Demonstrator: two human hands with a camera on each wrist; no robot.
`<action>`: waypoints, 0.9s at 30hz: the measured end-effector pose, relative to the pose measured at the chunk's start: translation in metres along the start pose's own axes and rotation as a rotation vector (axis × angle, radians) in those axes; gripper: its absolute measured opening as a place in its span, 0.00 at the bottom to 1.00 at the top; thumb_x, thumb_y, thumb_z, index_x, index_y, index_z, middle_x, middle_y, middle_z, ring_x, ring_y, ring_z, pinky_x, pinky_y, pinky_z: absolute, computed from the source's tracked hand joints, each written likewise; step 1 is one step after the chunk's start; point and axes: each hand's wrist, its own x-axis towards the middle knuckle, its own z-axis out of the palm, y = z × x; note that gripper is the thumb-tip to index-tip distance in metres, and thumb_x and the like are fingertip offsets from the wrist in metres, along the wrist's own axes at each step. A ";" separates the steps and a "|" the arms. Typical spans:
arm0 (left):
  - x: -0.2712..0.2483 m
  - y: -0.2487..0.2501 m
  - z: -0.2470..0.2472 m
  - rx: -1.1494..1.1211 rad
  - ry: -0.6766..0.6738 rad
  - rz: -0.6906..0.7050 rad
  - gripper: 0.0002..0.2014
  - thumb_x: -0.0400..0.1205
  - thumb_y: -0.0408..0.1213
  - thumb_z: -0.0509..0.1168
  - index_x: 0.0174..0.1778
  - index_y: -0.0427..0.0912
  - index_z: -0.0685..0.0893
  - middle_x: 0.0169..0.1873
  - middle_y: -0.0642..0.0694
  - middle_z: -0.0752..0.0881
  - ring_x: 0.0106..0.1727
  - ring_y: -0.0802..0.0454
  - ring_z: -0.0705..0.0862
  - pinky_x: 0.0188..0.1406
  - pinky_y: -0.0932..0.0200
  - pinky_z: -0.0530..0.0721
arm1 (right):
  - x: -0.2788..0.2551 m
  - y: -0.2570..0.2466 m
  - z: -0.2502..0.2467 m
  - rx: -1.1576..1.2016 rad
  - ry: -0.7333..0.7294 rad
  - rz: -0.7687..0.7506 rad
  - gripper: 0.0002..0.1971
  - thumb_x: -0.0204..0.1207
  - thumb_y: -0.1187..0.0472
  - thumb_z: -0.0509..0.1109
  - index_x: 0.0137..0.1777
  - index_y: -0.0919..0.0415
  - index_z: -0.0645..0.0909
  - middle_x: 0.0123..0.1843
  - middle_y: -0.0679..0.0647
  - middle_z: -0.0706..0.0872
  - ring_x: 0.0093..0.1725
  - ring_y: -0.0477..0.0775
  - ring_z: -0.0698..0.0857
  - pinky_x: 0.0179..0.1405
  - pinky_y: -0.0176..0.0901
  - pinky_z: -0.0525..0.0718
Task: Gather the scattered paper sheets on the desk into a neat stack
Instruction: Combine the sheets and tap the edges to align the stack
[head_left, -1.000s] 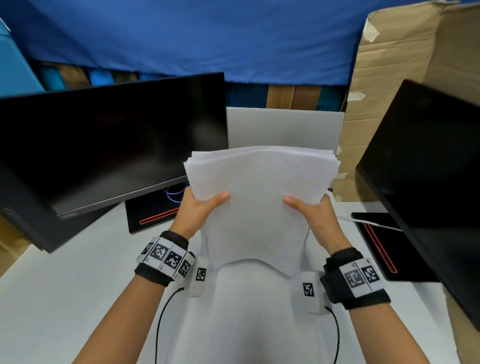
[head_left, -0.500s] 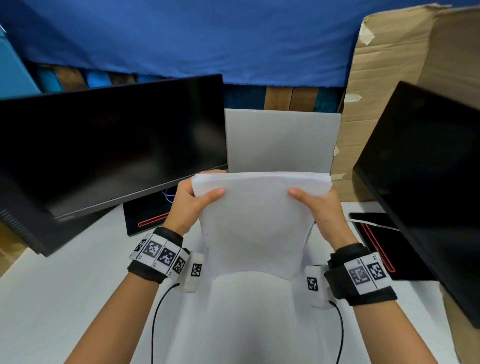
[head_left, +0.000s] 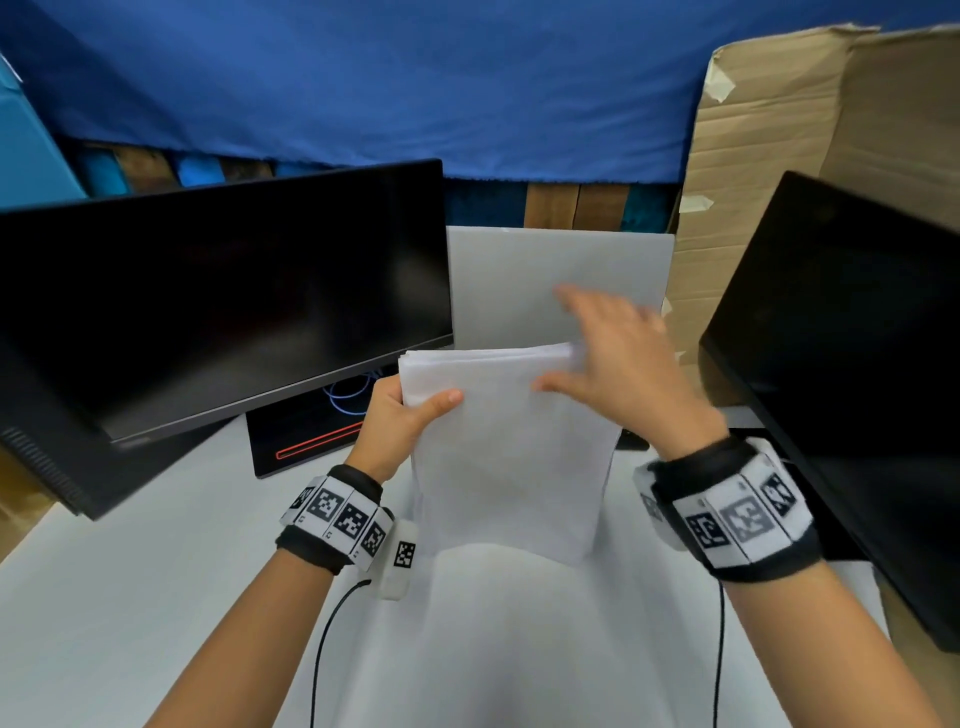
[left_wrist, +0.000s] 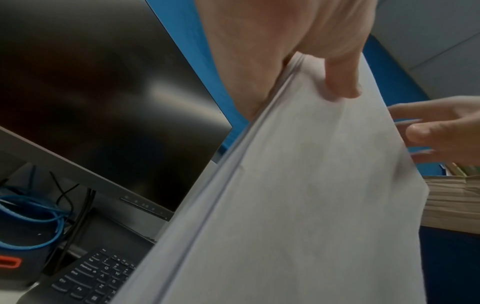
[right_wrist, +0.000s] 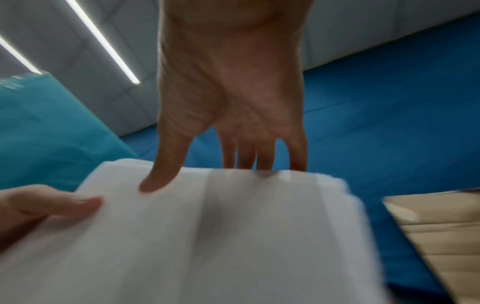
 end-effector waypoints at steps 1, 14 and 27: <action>0.001 0.000 0.003 -0.003 -0.013 0.003 0.11 0.70 0.30 0.70 0.45 0.48 0.85 0.36 0.61 0.92 0.41 0.61 0.89 0.38 0.68 0.86 | 0.005 -0.009 0.003 -0.118 -0.150 -0.051 0.34 0.67 0.46 0.73 0.72 0.55 0.68 0.68 0.58 0.80 0.69 0.61 0.76 0.66 0.55 0.70; -0.020 -0.030 -0.041 0.272 -0.228 -0.286 0.09 0.70 0.45 0.72 0.43 0.46 0.88 0.35 0.56 0.92 0.43 0.55 0.89 0.49 0.59 0.85 | 0.011 0.028 -0.066 0.359 -0.104 -0.018 0.10 0.74 0.60 0.70 0.54 0.57 0.87 0.43 0.52 0.90 0.39 0.40 0.88 0.45 0.34 0.83; -0.026 -0.031 -0.004 -0.061 0.207 -0.130 0.13 0.77 0.26 0.65 0.54 0.44 0.81 0.34 0.66 0.91 0.40 0.67 0.89 0.41 0.68 0.87 | -0.050 0.062 0.065 1.070 0.125 0.520 0.12 0.74 0.67 0.69 0.57 0.61 0.79 0.49 0.51 0.85 0.43 0.43 0.82 0.39 0.37 0.79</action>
